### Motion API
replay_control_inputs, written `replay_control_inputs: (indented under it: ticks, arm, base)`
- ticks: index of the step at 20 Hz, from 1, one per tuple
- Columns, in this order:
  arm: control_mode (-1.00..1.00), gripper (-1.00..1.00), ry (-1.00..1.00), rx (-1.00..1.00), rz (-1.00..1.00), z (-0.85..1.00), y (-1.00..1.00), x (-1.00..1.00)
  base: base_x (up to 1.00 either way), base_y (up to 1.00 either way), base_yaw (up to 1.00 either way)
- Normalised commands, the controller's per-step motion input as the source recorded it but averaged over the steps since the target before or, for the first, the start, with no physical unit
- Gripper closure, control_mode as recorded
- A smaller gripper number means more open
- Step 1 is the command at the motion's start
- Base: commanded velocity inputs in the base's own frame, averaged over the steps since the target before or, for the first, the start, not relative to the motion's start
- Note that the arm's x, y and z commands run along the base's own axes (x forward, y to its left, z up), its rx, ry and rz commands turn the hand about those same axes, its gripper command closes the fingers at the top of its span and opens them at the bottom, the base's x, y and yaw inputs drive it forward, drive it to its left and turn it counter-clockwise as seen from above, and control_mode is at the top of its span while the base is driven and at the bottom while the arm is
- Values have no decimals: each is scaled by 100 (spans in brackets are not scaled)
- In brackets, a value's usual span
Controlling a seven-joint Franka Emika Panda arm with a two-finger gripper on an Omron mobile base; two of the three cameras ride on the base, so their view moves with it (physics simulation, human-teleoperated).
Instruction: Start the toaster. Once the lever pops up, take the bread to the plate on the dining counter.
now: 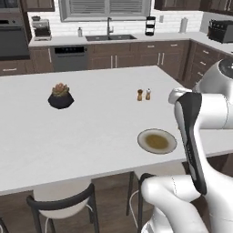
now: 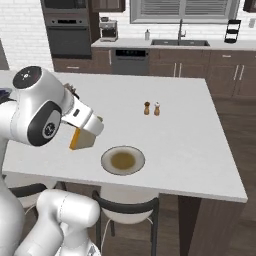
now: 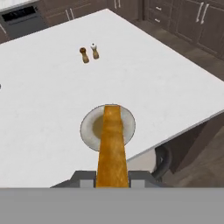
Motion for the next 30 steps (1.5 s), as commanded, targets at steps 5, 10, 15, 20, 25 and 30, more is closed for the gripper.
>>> replay_control_inputs:
  ticks: [5,10,15,20,25,30]
  arm:
    - [-100,100,1,6,-2,-12,-8,39]
    - [-100,100,0,20,16,-48,-58,36]
    - [-100,100,-1,18,35,-63,-39,71]
    - [-100,100,0,9,35,-78,-7,99]
    - [-100,100,-3,8,25,-64,0,73]
    - [-100,100,-6,4,5,-54,1,19]
  base:
    - [38,2,-7]
    - [0,0,0]
    - [0,0,0]
    - [0,0,0]
    - [0,0,0]
    - [0,0,0]
